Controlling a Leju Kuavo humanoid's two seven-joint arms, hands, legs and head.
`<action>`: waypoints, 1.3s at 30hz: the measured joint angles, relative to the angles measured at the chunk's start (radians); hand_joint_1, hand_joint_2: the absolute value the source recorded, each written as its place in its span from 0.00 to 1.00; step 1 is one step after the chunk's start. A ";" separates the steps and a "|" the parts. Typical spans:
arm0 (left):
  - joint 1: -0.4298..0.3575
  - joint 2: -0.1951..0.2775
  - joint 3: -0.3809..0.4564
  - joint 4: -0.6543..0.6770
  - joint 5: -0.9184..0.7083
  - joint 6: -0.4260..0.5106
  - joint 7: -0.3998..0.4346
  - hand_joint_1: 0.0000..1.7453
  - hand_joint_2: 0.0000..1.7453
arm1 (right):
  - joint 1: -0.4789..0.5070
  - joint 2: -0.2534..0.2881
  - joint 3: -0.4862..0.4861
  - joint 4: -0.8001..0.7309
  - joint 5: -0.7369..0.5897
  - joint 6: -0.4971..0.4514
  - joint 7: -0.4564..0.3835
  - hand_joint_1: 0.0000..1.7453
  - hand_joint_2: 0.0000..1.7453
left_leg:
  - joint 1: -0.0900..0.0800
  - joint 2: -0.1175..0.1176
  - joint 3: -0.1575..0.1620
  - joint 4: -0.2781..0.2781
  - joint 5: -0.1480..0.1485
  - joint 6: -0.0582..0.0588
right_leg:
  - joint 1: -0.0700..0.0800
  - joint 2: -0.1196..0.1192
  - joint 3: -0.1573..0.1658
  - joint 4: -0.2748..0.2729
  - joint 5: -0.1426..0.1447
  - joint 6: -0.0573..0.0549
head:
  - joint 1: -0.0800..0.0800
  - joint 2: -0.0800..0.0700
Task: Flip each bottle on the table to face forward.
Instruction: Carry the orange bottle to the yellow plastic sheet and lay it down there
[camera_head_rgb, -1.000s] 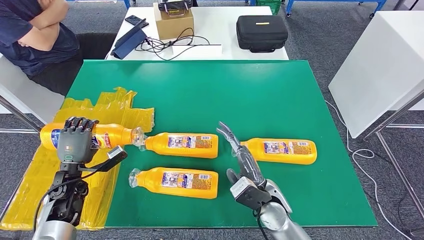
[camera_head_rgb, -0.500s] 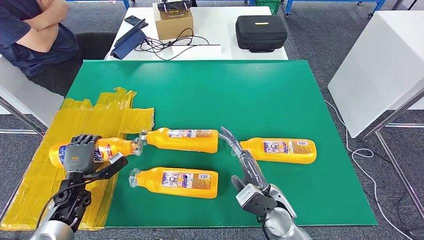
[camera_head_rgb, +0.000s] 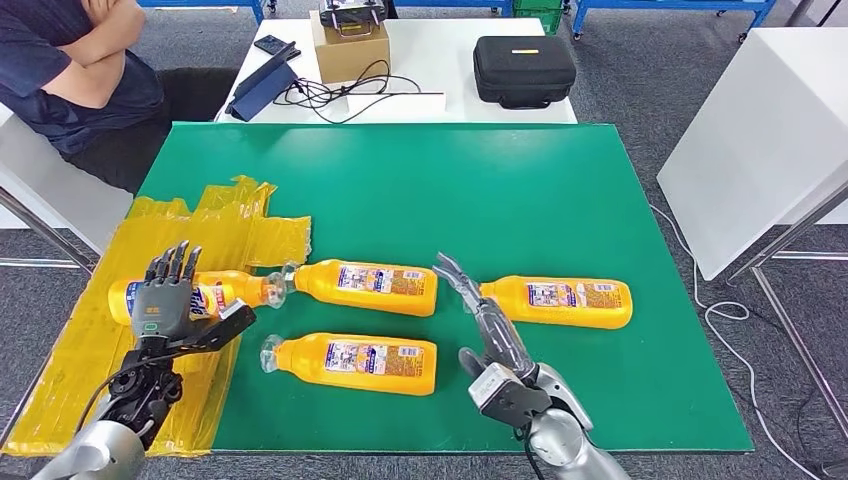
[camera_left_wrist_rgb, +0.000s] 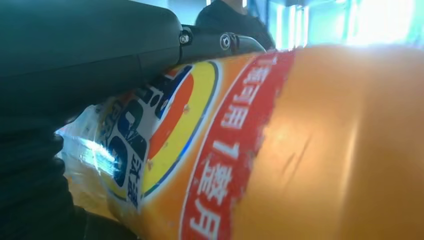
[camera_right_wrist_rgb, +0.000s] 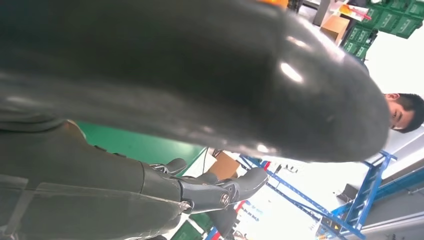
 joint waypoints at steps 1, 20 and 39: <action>-0.002 0.002 0.000 0.003 0.004 0.000 -0.006 0.00 0.00 | -0.001 -0.002 0.003 0.003 0.003 0.000 0.001 0.00 0.00 | 0.000 0.000 0.000 0.000 0.000 0.000 | 0.000 0.000 0.000 0.000 0.000 0.000 | 0.000 0.000; 0.011 0.009 0.002 0.006 0.204 0.001 -0.236 0.00 0.00 | -0.076 -0.001 0.137 0.124 0.296 -0.006 0.222 0.00 1.00 | 0.000 -0.001 -0.002 0.000 0.000 0.000 | 0.000 -0.001 -0.001 0.000 0.000 0.000 | 0.000 0.000; 0.113 0.022 -0.112 -0.162 0.569 0.000 -0.328 0.00 0.00 | -0.184 0.172 0.242 0.360 0.432 0.090 0.307 0.00 1.00 | 0.000 -0.001 -0.003 0.000 0.000 0.000 | 0.000 -0.001 -0.003 0.001 0.000 0.000 | 0.000 0.000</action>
